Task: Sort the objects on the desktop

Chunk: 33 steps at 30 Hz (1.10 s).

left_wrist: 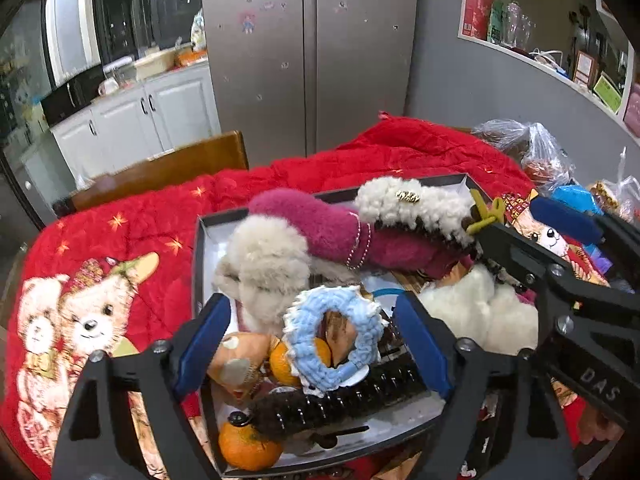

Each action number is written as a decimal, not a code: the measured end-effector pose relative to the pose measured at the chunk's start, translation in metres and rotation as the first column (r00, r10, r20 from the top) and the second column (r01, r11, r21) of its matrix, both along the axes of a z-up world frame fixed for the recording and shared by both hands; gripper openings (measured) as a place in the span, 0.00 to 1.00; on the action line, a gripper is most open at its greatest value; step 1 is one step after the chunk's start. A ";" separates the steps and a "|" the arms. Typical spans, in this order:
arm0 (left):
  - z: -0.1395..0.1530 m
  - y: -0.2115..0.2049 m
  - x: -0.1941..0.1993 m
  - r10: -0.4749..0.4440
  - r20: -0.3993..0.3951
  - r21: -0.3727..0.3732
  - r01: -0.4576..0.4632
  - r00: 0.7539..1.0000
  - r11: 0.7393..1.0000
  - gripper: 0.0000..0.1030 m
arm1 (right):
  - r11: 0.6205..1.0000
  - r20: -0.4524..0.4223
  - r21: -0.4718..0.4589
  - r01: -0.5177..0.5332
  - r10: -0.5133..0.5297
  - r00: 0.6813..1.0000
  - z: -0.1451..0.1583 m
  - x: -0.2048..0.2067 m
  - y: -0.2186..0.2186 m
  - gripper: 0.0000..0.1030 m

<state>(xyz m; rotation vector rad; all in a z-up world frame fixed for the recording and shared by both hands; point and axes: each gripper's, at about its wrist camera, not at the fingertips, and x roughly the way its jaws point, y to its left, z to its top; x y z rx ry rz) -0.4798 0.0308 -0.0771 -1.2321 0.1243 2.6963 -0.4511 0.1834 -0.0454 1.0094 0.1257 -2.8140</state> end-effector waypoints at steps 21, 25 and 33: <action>0.045 -0.008 0.037 0.060 -0.072 0.060 -0.055 0.996 0.997 0.84 | 0.998 -0.051 -0.053 0.023 -0.026 0.998 0.030 0.021 0.007 0.64; 0.092 -0.015 0.094 0.089 -0.155 0.078 -0.078 0.984 0.994 1.00 | 0.995 -0.116 -0.103 0.001 -0.013 0.993 0.067 0.059 0.009 0.65; 0.174 -0.032 0.223 0.152 -0.362 0.060 -0.140 0.920 0.988 1.00 | 0.997 -0.321 -0.065 -0.037 0.014 0.947 0.149 0.193 -0.005 0.80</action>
